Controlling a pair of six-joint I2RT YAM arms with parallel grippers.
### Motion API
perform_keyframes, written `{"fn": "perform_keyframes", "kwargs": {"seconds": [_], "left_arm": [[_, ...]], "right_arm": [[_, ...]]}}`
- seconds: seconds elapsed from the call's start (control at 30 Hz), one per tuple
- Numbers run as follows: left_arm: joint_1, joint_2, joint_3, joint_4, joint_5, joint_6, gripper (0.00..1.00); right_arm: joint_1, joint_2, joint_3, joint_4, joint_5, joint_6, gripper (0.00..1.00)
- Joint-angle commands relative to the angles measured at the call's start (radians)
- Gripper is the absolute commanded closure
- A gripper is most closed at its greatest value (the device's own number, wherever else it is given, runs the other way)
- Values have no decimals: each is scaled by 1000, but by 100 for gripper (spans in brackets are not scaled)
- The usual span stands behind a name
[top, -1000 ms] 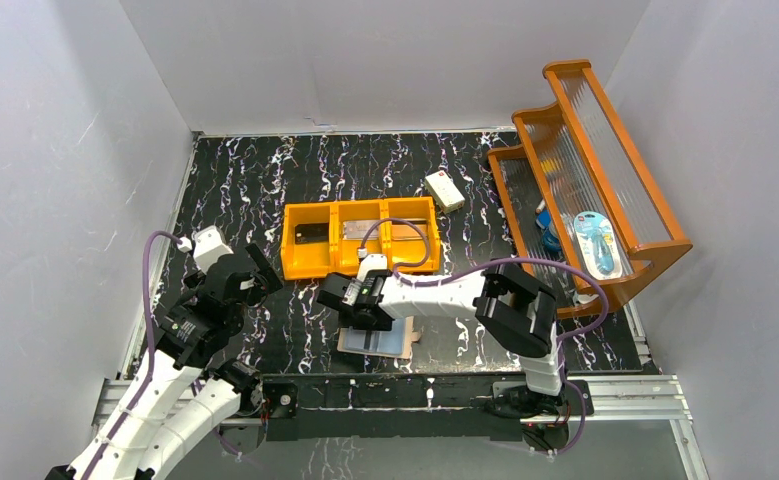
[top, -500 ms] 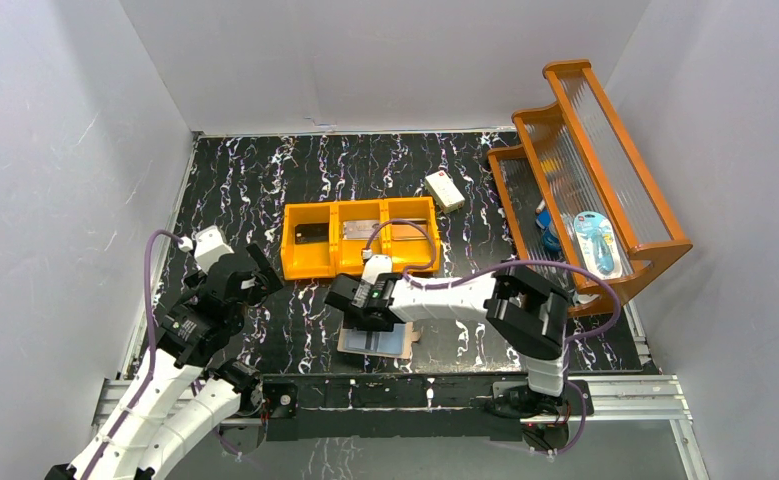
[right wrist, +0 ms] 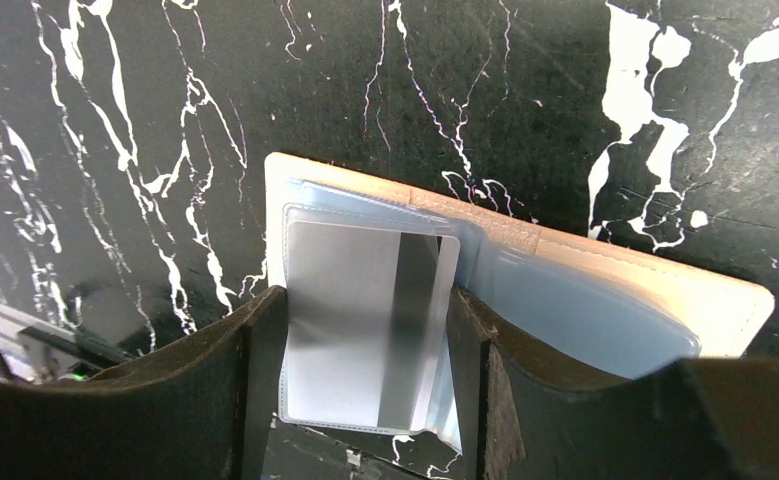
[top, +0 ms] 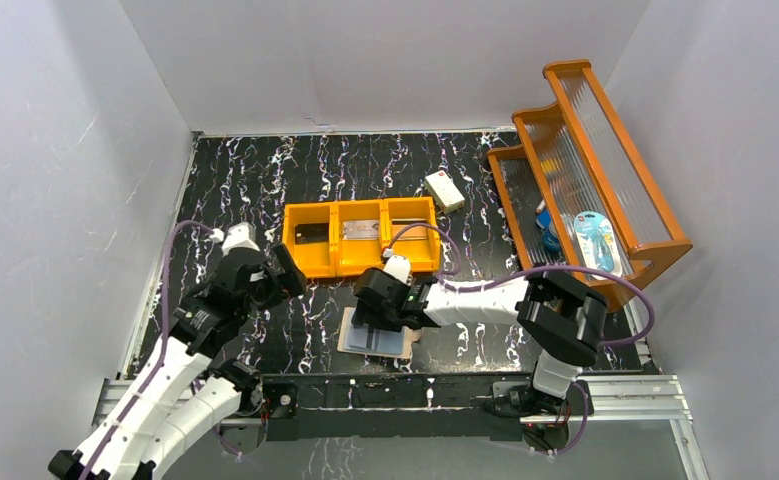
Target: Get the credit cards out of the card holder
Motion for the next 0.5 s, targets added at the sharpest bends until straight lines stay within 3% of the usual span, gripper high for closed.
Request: {"fn": "perform_keyframes", "kwargs": {"seconds": [0.0,0.3,0.47], "left_arm": [[3,50,-62,76,350,-23,4],[3,148,-183,205,737,-78,21],[3,152,-297,288,822,-128,31]], "right_arm": [[-14,27,-105,91,-111,46,39],[-24,3,-127,120,-147,62,39],[-24,-1,-127,116,-149,64,39]]}}
